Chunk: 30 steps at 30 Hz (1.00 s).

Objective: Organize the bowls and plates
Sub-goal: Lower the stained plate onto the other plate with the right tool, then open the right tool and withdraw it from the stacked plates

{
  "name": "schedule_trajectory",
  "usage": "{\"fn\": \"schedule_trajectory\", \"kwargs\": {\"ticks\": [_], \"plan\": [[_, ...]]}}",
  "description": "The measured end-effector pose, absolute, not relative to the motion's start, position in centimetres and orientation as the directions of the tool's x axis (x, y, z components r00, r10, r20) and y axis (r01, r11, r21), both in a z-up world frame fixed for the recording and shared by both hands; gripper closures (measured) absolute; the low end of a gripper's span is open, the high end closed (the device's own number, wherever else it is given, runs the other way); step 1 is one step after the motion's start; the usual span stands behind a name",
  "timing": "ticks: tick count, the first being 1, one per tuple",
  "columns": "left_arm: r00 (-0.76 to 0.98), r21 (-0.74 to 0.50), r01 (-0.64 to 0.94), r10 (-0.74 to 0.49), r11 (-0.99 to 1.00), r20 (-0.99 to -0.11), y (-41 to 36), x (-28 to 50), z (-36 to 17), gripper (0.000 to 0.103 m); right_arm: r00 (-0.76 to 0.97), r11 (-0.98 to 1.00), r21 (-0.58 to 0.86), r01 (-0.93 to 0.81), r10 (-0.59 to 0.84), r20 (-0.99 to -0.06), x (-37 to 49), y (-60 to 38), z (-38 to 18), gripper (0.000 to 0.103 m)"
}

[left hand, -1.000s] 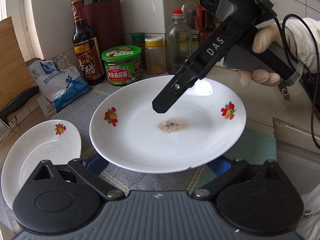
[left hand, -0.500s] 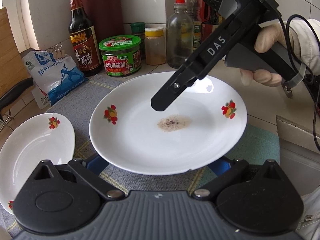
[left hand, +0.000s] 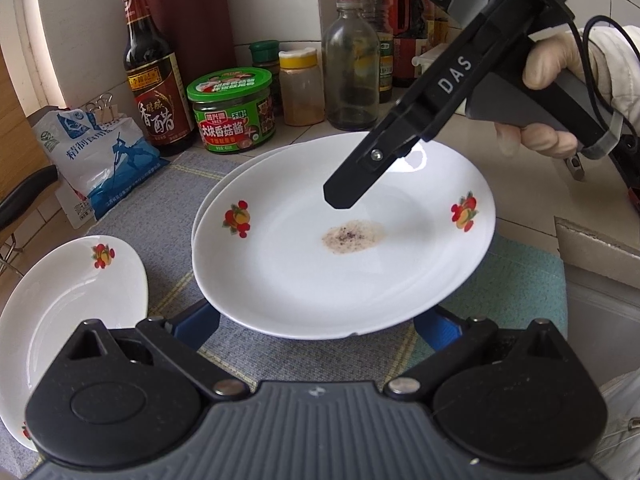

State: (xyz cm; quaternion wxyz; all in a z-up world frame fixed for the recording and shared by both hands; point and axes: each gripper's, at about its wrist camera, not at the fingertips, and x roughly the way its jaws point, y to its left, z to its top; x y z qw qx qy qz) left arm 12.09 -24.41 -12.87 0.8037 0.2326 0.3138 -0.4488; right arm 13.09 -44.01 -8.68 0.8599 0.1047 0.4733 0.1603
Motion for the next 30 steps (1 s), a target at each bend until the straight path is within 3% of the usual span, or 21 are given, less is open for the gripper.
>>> {"fn": "schedule_trajectory", "kwargs": {"ticks": [30], "plan": [[0.462, 0.067, 0.809, -0.560, 0.584, -0.688, -24.0, 11.0, -12.4, 0.001, 0.520, 0.983, 0.145, -0.112, 0.183, -0.834, 10.4, -42.5, -7.3, 0.001]]}}
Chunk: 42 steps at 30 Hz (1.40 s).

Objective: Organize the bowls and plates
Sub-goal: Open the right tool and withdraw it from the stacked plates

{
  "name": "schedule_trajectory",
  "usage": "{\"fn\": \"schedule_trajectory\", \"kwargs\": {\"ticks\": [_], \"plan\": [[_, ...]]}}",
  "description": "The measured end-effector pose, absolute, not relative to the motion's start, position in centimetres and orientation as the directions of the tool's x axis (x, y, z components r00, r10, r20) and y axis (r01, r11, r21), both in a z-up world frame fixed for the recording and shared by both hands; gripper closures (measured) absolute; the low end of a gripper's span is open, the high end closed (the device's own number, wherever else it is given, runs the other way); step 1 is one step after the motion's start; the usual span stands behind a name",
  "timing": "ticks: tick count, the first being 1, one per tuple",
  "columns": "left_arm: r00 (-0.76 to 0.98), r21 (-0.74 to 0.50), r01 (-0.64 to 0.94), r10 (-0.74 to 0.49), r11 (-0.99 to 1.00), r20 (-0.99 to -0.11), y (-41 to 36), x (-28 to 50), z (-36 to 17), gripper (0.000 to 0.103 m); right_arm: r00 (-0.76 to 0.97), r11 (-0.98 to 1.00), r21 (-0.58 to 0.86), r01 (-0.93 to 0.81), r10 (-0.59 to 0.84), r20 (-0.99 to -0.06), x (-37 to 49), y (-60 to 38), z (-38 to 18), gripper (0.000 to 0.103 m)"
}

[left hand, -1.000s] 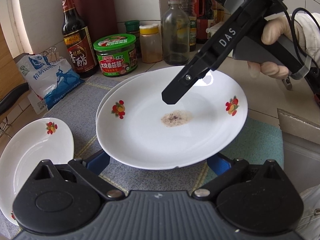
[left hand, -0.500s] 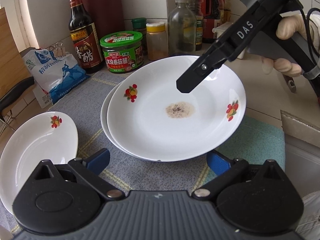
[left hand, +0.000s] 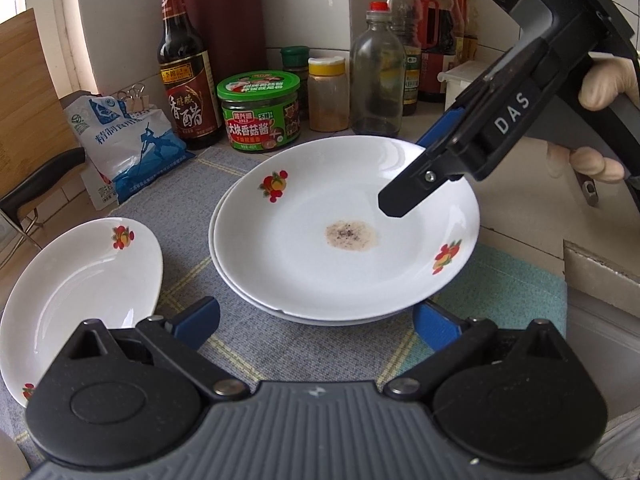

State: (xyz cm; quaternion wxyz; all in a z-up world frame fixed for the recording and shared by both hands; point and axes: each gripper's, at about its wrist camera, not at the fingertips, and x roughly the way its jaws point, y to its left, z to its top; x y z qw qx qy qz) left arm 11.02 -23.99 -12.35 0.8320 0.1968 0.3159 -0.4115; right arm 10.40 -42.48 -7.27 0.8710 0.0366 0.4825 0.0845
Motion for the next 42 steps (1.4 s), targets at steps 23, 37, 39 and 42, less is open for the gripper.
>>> {"fn": "schedule_trajectory", "kwargs": {"ticks": [23, 37, 39, 42], "plan": [[0.693, 0.041, 0.532, -0.407, 0.846, -0.596, -17.5, 7.0, -9.5, 0.001, 0.674, 0.974, -0.005, -0.228, 0.154, -0.722, 6.2, -35.2, -4.5, 0.000], [0.727, 0.043, 0.364, -0.255, 0.930, -0.637, -13.0, 7.4, -10.3, 0.001, 0.659, 0.937, 0.040, -0.348, 0.275, -0.700, 8.0, -30.7, -4.4, 0.000], [0.721, 0.047, 0.402, -0.285, 0.914, -0.632, -12.7, 7.6, -10.2, 0.001, 0.667, 0.942, 0.032, -0.335, 0.261, -0.698, 8.4, -29.8, -4.4, 0.000], [0.702, 0.048, 0.441, -0.311, 0.896, -0.640, -12.3, 8.3, -10.6, 0.001, 0.667, 0.950, 0.034, -0.311, 0.244, -0.705, 9.0, -28.8, -4.4, 0.000]]}}
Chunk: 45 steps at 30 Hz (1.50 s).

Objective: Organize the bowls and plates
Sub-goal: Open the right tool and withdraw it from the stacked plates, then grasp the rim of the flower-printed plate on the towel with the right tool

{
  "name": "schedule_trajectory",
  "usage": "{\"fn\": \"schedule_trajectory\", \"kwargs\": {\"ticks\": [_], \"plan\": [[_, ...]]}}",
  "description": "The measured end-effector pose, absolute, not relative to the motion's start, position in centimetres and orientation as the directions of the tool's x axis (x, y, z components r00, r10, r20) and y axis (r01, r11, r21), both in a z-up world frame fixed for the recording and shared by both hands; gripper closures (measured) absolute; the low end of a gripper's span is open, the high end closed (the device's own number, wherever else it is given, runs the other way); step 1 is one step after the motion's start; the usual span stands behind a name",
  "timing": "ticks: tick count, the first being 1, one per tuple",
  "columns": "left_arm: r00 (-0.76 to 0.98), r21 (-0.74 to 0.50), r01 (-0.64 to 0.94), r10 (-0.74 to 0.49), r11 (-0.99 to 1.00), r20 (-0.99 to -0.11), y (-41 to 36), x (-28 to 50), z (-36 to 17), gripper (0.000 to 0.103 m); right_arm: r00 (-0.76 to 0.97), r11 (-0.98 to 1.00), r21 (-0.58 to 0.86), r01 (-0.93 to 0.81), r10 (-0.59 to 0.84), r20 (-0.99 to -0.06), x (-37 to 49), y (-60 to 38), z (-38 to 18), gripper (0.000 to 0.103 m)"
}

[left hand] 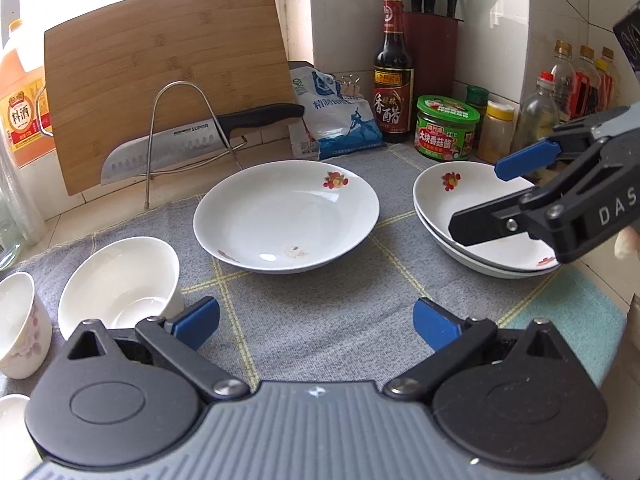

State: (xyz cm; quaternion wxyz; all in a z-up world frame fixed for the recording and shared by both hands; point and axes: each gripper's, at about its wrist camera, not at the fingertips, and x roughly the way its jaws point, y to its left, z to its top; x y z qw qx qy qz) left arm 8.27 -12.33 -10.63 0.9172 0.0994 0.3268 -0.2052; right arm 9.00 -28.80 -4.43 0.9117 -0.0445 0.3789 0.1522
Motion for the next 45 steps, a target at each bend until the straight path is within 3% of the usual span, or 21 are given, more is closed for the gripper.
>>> {"fn": "schedule_trajectory", "kwargs": {"ticks": [6, 17, 45], "plan": [[0.682, 0.018, 0.457, -0.337, 0.889, -0.649, -12.7, 10.3, -12.6, 0.001, 0.639, 0.953, 0.028, -0.301, 0.223, -0.736, 10.9, -27.8, -5.0, 0.000], [0.677, -0.016, 0.340, -0.256, 0.940, -0.690, -13.9, 13.6, -15.7, 0.001, 0.569, 0.925, 0.043, -0.378, 0.268, -0.777, 16.8, -27.9, -6.4, 0.000], [0.763, -0.013, 0.184, -0.151, 0.983, -0.628, -15.2, 15.2, -16.2, 0.003, 0.355, 0.791, 0.163, -0.590, 0.435, -0.827, 31.5, -26.4, -9.8, 0.000]]}}
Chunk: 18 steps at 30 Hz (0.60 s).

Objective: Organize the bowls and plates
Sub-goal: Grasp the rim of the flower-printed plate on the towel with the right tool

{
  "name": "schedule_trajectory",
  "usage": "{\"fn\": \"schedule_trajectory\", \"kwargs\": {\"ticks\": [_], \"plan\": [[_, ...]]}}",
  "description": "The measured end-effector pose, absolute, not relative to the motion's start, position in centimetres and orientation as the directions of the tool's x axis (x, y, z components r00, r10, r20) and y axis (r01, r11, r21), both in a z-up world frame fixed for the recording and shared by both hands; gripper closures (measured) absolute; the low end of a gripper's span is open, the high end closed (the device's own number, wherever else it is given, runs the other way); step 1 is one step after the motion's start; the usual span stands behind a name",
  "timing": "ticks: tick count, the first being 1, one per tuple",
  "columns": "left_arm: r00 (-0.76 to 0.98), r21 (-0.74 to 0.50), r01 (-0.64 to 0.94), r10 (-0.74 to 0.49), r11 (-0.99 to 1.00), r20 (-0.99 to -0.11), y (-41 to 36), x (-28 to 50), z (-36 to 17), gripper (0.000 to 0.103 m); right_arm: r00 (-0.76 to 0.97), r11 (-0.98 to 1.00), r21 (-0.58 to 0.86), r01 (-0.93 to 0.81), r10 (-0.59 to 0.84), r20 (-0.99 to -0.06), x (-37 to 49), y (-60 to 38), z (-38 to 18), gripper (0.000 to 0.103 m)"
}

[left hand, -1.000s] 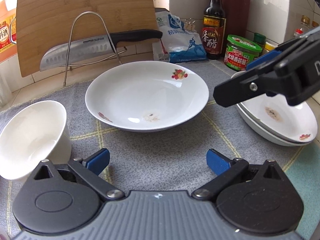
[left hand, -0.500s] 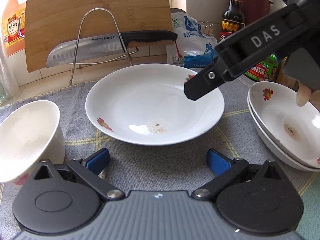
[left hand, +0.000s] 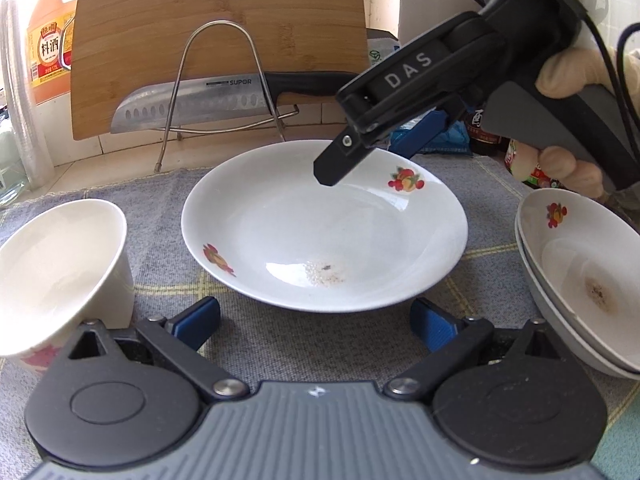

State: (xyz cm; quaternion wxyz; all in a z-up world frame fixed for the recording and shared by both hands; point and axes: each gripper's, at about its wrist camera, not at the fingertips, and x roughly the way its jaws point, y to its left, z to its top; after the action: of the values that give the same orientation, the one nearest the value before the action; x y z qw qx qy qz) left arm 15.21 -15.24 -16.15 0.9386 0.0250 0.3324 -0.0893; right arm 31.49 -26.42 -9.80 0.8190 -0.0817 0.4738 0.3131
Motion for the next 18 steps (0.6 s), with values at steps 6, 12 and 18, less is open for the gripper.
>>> {"fn": "schedule_trajectory", "kwargs": {"ticks": [6, 12, 18], "plan": [[0.763, -0.008, 0.183, -0.147, 0.983, -0.630, -15.2, 15.3, -16.2, 0.003, 0.311, 0.767, 0.209, -0.607, 0.471, -0.826, 34.2, -25.7, -10.7, 0.008], [0.763, -0.005, 0.184, -0.146, 0.983, -0.630, -15.3, 15.3, -16.3, 0.003, 0.271, 0.722, 0.230, -0.653, 0.506, -0.819, 35.5, -24.7, -10.9, 0.016], [0.764, -0.002, 0.183, -0.143, 0.983, -0.630, -15.4, 15.4, -16.3, 0.003, 0.220, 0.680, 0.252, -0.689, 0.527, -0.821, 36.3, -23.9, -11.3, 0.022]]}}
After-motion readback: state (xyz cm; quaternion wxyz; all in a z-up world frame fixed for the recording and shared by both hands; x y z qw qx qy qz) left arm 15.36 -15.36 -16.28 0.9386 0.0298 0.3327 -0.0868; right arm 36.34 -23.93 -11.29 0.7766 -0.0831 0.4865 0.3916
